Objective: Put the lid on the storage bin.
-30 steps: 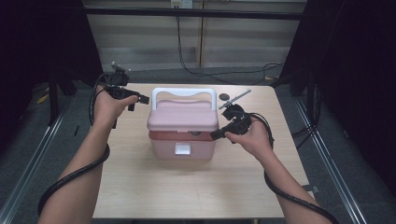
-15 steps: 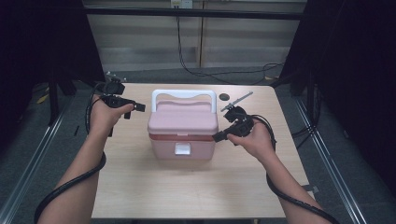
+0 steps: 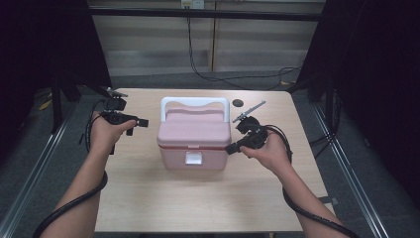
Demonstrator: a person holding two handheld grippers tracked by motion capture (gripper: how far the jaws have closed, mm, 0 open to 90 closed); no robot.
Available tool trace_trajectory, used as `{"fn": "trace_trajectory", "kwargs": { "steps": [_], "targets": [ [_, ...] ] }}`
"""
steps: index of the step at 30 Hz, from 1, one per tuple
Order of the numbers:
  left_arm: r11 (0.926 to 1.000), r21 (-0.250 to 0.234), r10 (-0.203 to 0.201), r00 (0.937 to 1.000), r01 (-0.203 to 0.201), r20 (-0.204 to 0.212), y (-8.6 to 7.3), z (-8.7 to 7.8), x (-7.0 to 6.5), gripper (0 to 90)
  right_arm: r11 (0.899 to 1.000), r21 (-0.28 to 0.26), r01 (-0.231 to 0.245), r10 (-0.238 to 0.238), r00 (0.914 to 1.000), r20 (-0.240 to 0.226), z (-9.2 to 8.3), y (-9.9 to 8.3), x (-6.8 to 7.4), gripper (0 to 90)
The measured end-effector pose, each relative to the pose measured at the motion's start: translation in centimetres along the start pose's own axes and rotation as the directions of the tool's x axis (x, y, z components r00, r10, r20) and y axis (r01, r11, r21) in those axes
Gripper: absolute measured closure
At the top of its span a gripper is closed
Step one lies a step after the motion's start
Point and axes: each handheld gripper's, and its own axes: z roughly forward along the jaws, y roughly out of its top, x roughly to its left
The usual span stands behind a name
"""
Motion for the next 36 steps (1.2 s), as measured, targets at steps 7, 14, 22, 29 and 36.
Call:
{"fn": "trace_trajectory", "kwargs": {
  "steps": [7, 14, 22, 29, 36],
  "targets": [
    [1.0, -0.006, -0.007, 1.0, 0.007, -0.004, -1.2, 0.4, 0.8, 25.9, 1.0, 0.0, -0.005, 0.005, 0.9999, -0.016, 0.0, -1.0, -0.1, 82.8],
    [1.0, 0.003, 0.002, 1.0, -0.002, 0.009, -2.1, 0.6, 1.1, 24.9, 1.0, -0.019, -0.011, 0.011, 0.9999, -0.003, 0.2, -2.6, -0.6, 66.3],
    [0.9998, 0.013, 0.015, 0.9998, -0.015, 0.011, -3.2, 1.2, 1.2, 24.5, 0.998, -0.055, 0.019, -0.017, 0.9994, 0.03, 0.9, -5.0, -1.6, 46.3],
    [0.9995, 0.025, 0.018, 0.9997, -0.019, 0.018, -4.4, 1.9, 1.1, 24.0, 0.997, -0.075, 0.017, -0.014, 0.9993, 0.035, 1.2, -7.2, -2.3, 39.2],
    [0.9987, 0.045, 0.024, 0.9991, -0.025, 0.034, -5.6, 2.7, 1.1, 23.8, 0.998, -0.06, 0.005, -0.003, 0.9996, 0.028, 1.9, -9.6, -3.3, 33.9]
  ]
}}
